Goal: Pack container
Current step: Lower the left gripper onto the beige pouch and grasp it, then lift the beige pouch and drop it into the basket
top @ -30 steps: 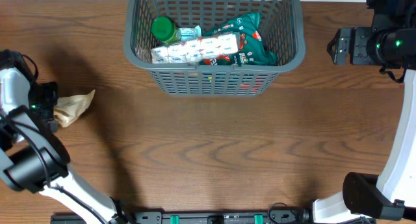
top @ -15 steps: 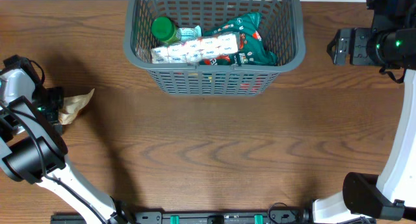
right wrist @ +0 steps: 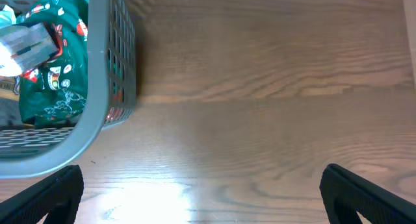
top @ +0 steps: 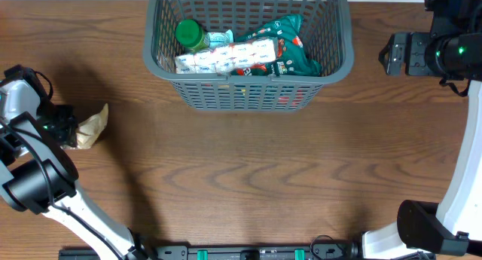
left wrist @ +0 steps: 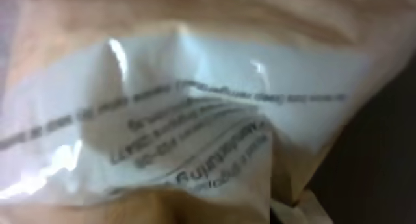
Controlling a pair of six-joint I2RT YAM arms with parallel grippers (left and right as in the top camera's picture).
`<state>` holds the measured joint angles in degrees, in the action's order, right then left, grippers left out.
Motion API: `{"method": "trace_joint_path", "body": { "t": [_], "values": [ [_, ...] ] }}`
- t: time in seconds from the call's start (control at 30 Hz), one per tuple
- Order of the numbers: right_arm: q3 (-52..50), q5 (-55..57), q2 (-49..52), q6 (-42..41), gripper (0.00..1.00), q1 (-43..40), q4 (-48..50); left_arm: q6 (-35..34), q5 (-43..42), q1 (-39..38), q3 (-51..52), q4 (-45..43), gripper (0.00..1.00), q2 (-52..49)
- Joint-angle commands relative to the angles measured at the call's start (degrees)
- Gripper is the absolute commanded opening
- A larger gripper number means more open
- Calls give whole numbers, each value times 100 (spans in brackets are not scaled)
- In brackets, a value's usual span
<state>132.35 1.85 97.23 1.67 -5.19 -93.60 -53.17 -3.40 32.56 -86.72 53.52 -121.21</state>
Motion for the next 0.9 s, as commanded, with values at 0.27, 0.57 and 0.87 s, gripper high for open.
{"method": "trace_joint_path", "body": {
  "t": [0.27, 0.57, 0.87],
  "values": [
    [-13, -42, 39, -79, 99, -35, 42, 1921, -557, -140, -378, 9, 6, 2149],
    [-13, -39, 39, -70, 99, -35, 162, 5604, -2774, -1008, -640, -1158, 6, 4111],
    [-13, -42, 39, 74, 99, -35, 144, 8496, -2767, -3176, -640, -2524, 6, 4411]
  ]
}}
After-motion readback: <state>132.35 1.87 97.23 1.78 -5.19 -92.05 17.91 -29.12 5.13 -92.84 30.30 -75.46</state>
